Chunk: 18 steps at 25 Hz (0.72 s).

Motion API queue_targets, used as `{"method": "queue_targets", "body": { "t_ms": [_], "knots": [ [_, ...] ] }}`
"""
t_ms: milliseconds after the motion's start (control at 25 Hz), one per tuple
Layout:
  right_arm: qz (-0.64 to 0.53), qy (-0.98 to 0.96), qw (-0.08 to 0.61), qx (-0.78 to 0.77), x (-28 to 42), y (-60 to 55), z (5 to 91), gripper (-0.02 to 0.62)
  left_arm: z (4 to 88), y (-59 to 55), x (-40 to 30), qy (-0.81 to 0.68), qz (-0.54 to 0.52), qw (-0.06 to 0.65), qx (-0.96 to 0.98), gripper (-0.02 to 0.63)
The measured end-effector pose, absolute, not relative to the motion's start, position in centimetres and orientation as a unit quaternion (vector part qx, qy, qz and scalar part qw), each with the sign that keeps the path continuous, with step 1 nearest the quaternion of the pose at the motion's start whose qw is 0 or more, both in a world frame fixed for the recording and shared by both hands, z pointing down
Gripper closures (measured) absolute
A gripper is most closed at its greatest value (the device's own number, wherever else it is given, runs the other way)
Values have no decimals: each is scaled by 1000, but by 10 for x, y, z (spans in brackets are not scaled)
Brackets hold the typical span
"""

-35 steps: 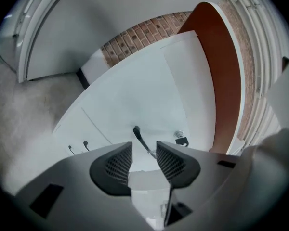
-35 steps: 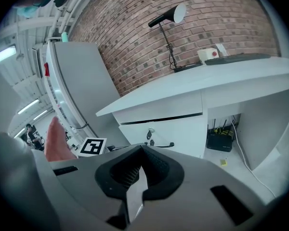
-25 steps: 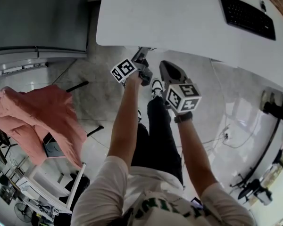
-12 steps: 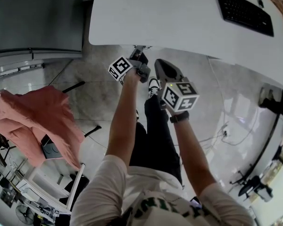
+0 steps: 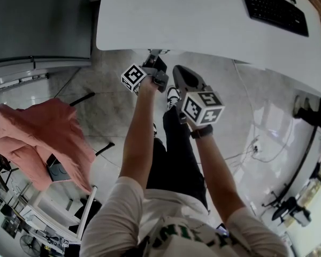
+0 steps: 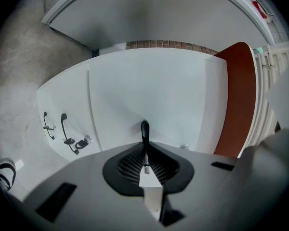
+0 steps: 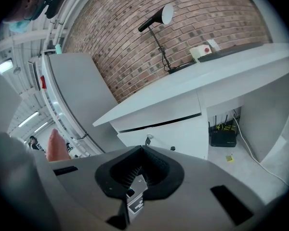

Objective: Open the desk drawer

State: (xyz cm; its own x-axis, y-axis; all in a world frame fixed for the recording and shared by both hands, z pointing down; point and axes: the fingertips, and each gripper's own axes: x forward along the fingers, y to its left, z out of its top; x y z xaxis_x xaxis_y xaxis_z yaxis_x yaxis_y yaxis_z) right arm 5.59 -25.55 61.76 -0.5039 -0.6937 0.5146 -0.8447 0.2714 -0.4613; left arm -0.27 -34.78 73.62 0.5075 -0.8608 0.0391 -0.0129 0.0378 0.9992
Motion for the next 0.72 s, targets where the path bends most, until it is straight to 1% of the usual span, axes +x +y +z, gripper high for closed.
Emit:
{"method": "queue_targets", "body": {
  "t_ms": [240, 560, 720],
  "knots": [
    [334, -798, 117, 488, 51, -254, 613, 592, 736, -343, -6, -361, -332, 631, 601, 586],
    [353, -792, 98, 488, 55, -250, 606, 592, 735, -331, -7, -365, -325, 640, 593, 586],
    [331, -799, 102, 492, 61, -251, 597, 592, 736, -317, -8, -366, -316, 647, 589, 586]
  ]
}}
